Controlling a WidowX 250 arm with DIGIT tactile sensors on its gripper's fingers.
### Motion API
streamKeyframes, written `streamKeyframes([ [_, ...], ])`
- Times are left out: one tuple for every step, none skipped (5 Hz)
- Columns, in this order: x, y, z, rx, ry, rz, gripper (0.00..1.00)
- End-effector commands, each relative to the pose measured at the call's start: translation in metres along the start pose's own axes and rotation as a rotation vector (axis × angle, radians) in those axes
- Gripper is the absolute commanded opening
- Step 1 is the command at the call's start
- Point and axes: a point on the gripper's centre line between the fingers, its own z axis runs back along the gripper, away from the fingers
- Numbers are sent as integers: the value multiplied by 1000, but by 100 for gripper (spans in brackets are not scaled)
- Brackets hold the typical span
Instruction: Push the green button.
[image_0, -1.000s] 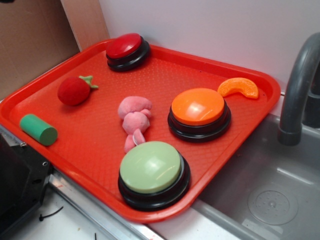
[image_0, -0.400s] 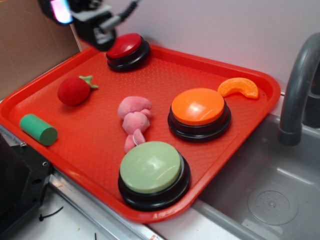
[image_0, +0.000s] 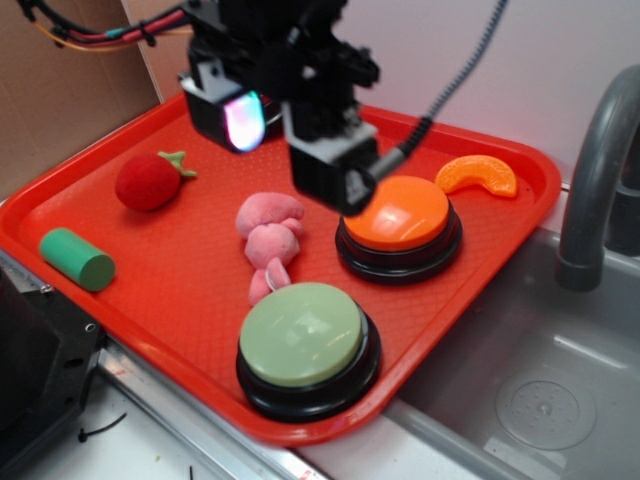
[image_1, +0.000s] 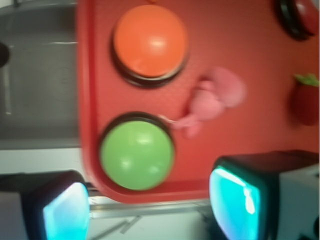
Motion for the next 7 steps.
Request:
streamKeyframes([
  [-3, -10, -31, 5, -49, -8, 100],
  [-9, 3, -50, -10, -86, -125, 100],
  [-8, 13, -70, -43, -84, -163, 100],
  [-7, 8, -82, -61, -73, -195, 100],
  [-6, 4, -91, -75, -67, -209, 100],
  [-2, 1, -90, -91, -81, -229, 100],
  [1, 1, -82, -81, -88, -244, 100],
])
